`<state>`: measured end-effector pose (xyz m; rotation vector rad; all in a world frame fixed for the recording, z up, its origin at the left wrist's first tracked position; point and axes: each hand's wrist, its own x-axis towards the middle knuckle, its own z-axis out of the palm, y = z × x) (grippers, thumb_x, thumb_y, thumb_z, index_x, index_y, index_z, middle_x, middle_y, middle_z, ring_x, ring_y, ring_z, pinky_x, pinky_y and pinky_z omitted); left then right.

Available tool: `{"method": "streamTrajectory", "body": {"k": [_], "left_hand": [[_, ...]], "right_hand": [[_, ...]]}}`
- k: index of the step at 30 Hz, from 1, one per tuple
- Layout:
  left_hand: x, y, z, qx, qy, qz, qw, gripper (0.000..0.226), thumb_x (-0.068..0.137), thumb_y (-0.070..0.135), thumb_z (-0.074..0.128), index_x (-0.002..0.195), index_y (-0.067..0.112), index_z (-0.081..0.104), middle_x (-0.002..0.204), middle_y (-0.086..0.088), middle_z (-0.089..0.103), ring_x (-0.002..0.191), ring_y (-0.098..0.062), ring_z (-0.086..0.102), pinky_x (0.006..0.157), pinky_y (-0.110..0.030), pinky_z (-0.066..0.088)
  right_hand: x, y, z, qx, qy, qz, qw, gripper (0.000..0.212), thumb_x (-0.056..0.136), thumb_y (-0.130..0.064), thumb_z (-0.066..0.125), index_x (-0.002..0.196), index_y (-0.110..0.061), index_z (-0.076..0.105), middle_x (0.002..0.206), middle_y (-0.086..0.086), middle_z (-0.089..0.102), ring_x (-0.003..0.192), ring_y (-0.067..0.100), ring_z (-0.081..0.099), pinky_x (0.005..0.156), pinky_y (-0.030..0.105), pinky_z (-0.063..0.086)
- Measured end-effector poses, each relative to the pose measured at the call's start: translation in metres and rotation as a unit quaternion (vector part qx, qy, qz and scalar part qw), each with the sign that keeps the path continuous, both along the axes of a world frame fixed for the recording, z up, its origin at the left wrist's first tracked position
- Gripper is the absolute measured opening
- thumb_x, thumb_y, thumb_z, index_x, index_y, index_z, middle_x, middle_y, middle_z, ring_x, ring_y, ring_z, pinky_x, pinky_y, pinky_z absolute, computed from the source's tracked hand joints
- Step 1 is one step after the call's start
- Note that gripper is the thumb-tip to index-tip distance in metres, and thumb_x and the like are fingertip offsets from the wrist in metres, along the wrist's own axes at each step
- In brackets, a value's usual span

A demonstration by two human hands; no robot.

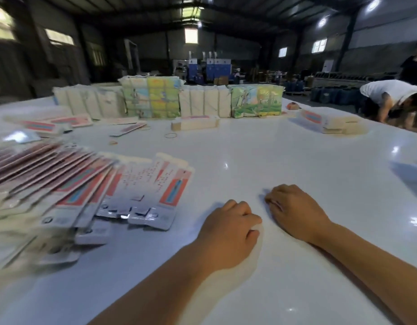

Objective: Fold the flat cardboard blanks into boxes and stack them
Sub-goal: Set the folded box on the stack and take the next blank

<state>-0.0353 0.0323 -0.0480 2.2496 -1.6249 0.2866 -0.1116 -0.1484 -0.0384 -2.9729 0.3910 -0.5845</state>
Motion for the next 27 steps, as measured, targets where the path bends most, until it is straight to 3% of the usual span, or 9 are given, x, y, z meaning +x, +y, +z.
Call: {"method": "streamTrajectory", "body": {"k": [6, 10, 13, 15, 17, 19, 23, 25, 27], "left_hand": [[0.003, -0.002, 0.003, -0.004, 0.07, 0.018, 0.997, 0.033, 0.094, 0.03, 0.043, 0.124, 0.027, 0.057, 0.124, 0.004, 0.051, 0.114, -0.016, 0.041, 0.091, -0.028, 0.033], [0.04, 0.003, 0.028, -0.063, 0.19, 0.181, 0.963, 0.036, 0.09, 0.037, 0.051, 0.125, 0.03, 0.055, 0.129, 0.004, 0.05, 0.119, -0.017, 0.045, 0.098, -0.034, 0.04], [0.089, 0.02, 0.048, -0.013, 0.161, 0.335, 0.928, 0.043, 0.085, 0.039, 0.051, 0.125, 0.022, 0.051, 0.128, -0.004, 0.046, 0.12, -0.025, 0.041, 0.093, -0.04, 0.04], [0.115, 0.036, 0.049, 0.049, 0.154, 0.418, 0.894, 0.06, 0.082, 0.053, 0.054, 0.128, 0.015, 0.045, 0.129, -0.01, 0.042, 0.121, -0.029, 0.038, 0.091, -0.041, 0.037], [0.131, 0.046, 0.044, 0.111, 0.161, 0.465, 0.863, 0.084, 0.073, 0.068, 0.059, 0.132, 0.011, 0.04, 0.131, -0.015, 0.04, 0.123, -0.031, 0.037, 0.096, -0.044, 0.035], [0.142, 0.047, 0.042, 0.13, 0.186, 0.476, 0.849, 0.092, 0.067, 0.069, 0.066, 0.131, 0.009, 0.04, 0.129, -0.016, 0.043, 0.121, -0.032, 0.04, 0.099, -0.046, 0.037], [0.151, 0.037, 0.048, 0.076, 0.289, 0.469, 0.831, 0.082, 0.067, 0.044, 0.079, 0.126, 0.004, 0.039, 0.122, -0.015, 0.051, 0.111, -0.03, 0.05, 0.096, -0.042, 0.043], [0.15, 0.031, 0.048, 0.033, 0.299, 0.47, 0.83, 0.06, 0.077, 0.031, 0.073, 0.114, 0.005, 0.034, 0.108, -0.014, 0.055, 0.089, -0.024, 0.055, 0.075, -0.036, 0.048], [0.147, 0.022, 0.047, -0.017, 0.277, 0.466, 0.84, 0.028, 0.087, 0.023, 0.058, 0.099, 0.01, 0.035, 0.088, -0.01, 0.055, 0.068, -0.017, 0.053, 0.053, -0.029, 0.04]], "right_hand": [[0.002, -0.002, -0.004, 0.049, -0.02, 0.017, 0.998, 0.019, 0.089, -0.012, 0.051, 0.092, -0.014, 0.07, 0.109, 0.005, 0.066, 0.099, 0.03, 0.056, 0.083, 0.038, 0.046], [0.002, -0.001, -0.004, 0.045, -0.029, 0.019, 0.998, 0.016, 0.087, -0.008, 0.057, 0.093, -0.013, 0.072, 0.105, 0.005, 0.066, 0.096, 0.032, 0.057, 0.079, 0.032, 0.042], [0.003, -0.002, -0.004, 0.052, -0.035, 0.024, 0.998, 0.017, 0.089, -0.01, 0.057, 0.095, -0.012, 0.072, 0.106, 0.005, 0.065, 0.098, 0.032, 0.057, 0.081, 0.035, 0.044], [0.004, -0.002, -0.005, 0.058, -0.036, 0.026, 0.997, 0.017, 0.089, -0.01, 0.056, 0.095, -0.011, 0.072, 0.104, 0.005, 0.065, 0.098, 0.031, 0.056, 0.082, 0.037, 0.045], [0.004, -0.002, -0.005, 0.063, -0.035, 0.031, 0.997, 0.015, 0.09, -0.01, 0.055, 0.091, -0.011, 0.07, 0.099, 0.005, 0.065, 0.097, 0.031, 0.057, 0.082, 0.038, 0.046], [0.005, -0.003, -0.005, 0.068, -0.035, 0.039, 0.996, 0.014, 0.09, -0.01, 0.055, 0.087, -0.011, 0.069, 0.096, 0.004, 0.065, 0.098, 0.031, 0.058, 0.084, 0.04, 0.046], [0.005, -0.002, -0.004, 0.077, -0.037, 0.038, 0.996, 0.014, 0.09, -0.011, 0.055, 0.087, -0.01, 0.069, 0.095, 0.005, 0.065, 0.098, 0.032, 0.059, 0.083, 0.041, 0.047], [0.004, -0.002, -0.004, 0.075, -0.039, 0.034, 0.996, 0.015, 0.09, -0.011, 0.055, 0.089, -0.01, 0.07, 0.097, 0.005, 0.065, 0.097, 0.031, 0.058, 0.083, 0.04, 0.046], [0.004, -0.002, -0.004, 0.074, -0.041, 0.029, 0.996, 0.016, 0.09, -0.012, 0.055, 0.091, -0.011, 0.071, 0.1, 0.005, 0.065, 0.096, 0.03, 0.056, 0.083, 0.038, 0.045]]}}
